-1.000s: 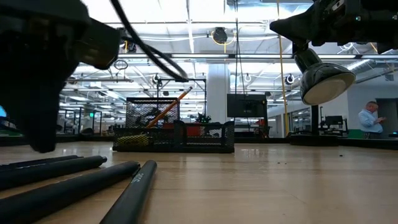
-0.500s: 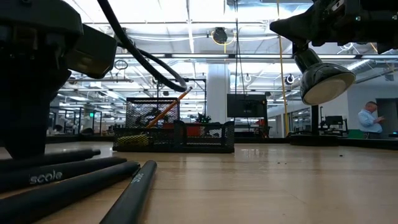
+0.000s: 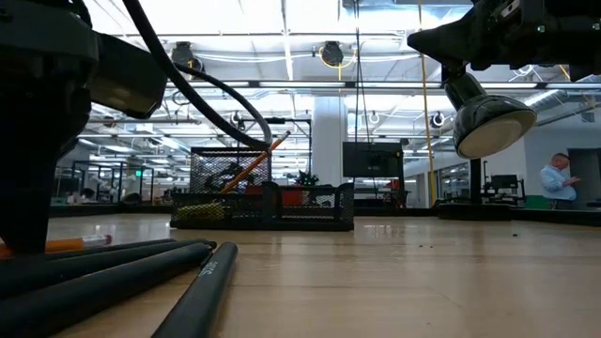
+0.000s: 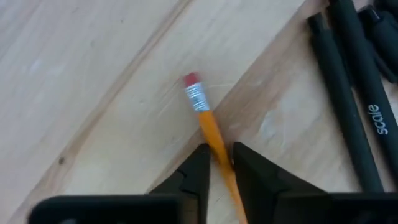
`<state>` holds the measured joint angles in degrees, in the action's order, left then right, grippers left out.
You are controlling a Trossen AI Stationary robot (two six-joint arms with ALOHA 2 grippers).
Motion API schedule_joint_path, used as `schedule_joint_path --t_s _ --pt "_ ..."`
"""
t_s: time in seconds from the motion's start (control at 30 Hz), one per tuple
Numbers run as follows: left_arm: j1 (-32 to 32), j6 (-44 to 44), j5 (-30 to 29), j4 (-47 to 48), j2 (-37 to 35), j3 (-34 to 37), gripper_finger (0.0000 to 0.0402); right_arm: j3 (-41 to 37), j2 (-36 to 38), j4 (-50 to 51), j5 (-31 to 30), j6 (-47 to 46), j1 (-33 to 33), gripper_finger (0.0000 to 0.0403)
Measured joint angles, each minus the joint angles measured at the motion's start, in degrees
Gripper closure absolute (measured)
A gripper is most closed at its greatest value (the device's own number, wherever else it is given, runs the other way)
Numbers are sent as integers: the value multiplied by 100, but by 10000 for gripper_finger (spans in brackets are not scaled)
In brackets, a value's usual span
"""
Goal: Pick and place office supplies into organizer
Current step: Put the orange pencil into the black desk organizer
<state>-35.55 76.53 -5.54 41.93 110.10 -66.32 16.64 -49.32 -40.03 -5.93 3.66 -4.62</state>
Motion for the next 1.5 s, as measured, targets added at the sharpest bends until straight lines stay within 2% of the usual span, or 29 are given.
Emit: schedule_joint_path --t_s 0.13,0.33,0.47,0.6,0.8,0.93,1.03,1.13,1.23,1.33,1.5 --pt "-7 -310 -44 -128 133 -5 388 1 0 -2 -2 -1 0 403" --pt "-52 -825 -388 -516 180 2 378 0 2 4 -2 0 0 403" --pt "-122 -1158 -894 -488 80 -138 394 0 1 3 -1 0 0 403" --pt "-91 -1724 -1661 -426 -29 -340 388 0 0 0 -2 -2 0 403" --pt "12 -2538 -2242 -442 -439 -529 396 0 1 0 -2 -2 0 403" --pt "97 -3411 -3106 -526 -896 -562 386 0 0 5 -2 -2 0 403" --pt "130 -4293 -3536 -696 -1228 -551 386 0 0 3 -2 -2 0 403" --pt "237 -5272 -3632 -1297 -1653 -550 395 -2 2 -4 -2 -2 0 403" --pt "365 -6424 -3402 -2191 -1922 -512 397 -2 0 -2 0 -2 0 403" --pt "504 -7379 -3301 -2482 -2076 -494 386 -2 2 -7 -2 -2 0 403" --pt "1017 -8034 -3301 -2563 -2343 -495 377 -2 0 -2 -2 -2 0 403"
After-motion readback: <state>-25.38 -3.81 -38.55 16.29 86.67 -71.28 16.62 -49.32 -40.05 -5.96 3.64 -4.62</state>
